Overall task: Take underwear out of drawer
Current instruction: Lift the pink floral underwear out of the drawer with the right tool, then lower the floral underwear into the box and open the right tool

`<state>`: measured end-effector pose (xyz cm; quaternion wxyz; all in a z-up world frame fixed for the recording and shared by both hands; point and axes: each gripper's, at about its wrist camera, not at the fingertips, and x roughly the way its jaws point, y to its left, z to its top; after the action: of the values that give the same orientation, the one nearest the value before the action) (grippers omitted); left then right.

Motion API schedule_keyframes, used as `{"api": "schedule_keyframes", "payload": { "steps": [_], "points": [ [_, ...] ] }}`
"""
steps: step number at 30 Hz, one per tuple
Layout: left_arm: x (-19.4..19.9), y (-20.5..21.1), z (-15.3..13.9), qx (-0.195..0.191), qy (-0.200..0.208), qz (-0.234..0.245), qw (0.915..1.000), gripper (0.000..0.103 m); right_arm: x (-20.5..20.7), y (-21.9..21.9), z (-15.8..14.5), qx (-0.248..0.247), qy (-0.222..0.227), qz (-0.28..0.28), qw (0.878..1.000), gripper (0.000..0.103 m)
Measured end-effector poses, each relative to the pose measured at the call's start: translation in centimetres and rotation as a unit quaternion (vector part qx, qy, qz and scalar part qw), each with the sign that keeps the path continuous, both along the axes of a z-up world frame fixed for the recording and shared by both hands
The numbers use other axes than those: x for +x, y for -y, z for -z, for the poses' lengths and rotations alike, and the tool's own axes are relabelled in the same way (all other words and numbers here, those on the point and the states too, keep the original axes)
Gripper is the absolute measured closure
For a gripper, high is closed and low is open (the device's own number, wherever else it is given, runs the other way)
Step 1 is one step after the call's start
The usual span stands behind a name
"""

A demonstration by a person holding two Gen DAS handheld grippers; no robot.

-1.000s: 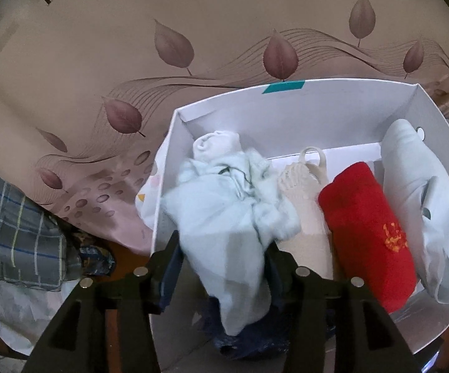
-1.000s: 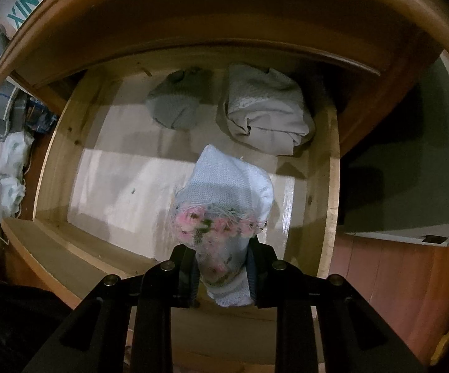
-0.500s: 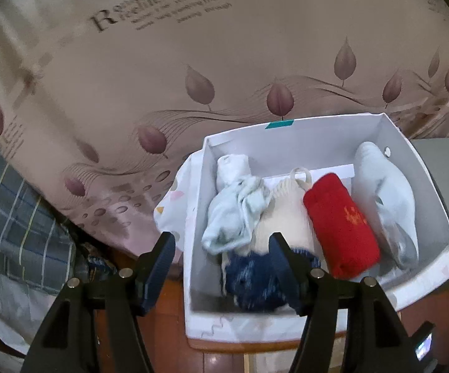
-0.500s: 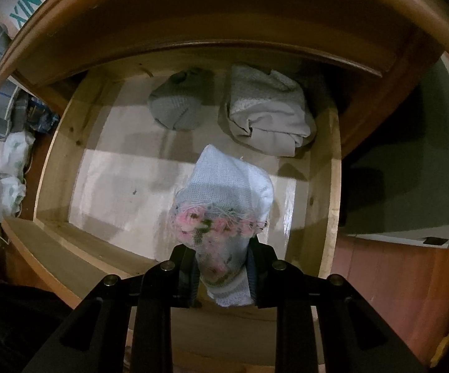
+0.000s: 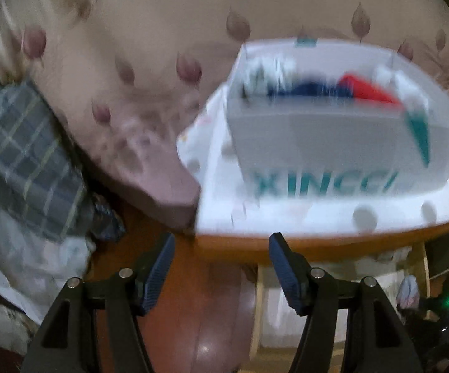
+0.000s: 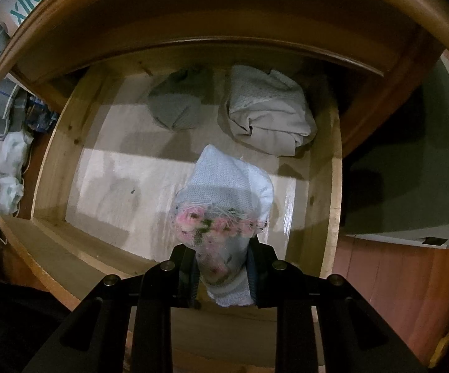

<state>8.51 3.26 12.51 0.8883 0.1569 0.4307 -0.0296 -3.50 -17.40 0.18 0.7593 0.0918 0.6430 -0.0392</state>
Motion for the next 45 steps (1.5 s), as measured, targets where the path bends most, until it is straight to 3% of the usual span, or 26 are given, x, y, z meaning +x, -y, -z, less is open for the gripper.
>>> {"api": "schedule_keyframes", "payload": {
  "steps": [4, 8, 10, 14, 20, 28, 34, 41, 45],
  "points": [
    [-0.3, -0.5, 4.9, -0.006, -0.036, -0.026, 0.9990, 0.039, -0.1, -0.4, -0.1, -0.004, 0.007, -0.007, 1.000, 0.080],
    [-0.3, -0.7, 7.9, -0.014, -0.055, -0.039, 0.9976, 0.039, -0.2, -0.4, -0.3, -0.009, 0.015, -0.013, 1.000, 0.080],
    [-0.6, -0.8, 8.1, -0.010, -0.054, -0.039, 0.9977, 0.039, -0.2, -0.3, -0.3, -0.010, 0.018, -0.011, 1.000, 0.080],
    [-0.3, -1.7, 8.3, -0.037, -0.064, -0.049, 0.9961, 0.039, -0.2, 0.1, -1.1, -0.007, 0.035, -0.002, 0.999, 0.080],
    [0.3, -2.4, 8.1, -0.057, -0.073, -0.056, 0.9941, 0.039, 0.3, 0.5, -4.5, -0.007, 0.071, 0.010, 0.997, 0.080],
    [0.1, -2.7, 7.5, -0.044, -0.065, -0.054, 0.9954, 0.039, 1.1, 0.1, -10.9, 0.008, 0.103, 0.008, 0.995, 0.080],
    [0.0, -3.0, 7.2, -0.051, -0.065, -0.057, 0.9949, 0.039, 2.1, -0.5, -17.8, -0.011, 0.143, -0.026, 0.989, 0.080],
    [0.0, -3.1, 7.1, -0.045, -0.068, -0.055, 0.9951, 0.039, 5.7, -1.7, -26.1, -0.045, 0.204, -0.056, 0.976, 0.080],
    [0.0, -3.4, 7.0, -0.048, -0.068, -0.060, 0.9947, 0.039, 8.6, -1.9, -28.0, -0.041, 0.213, -0.053, 0.975, 0.080]
  ]
}}
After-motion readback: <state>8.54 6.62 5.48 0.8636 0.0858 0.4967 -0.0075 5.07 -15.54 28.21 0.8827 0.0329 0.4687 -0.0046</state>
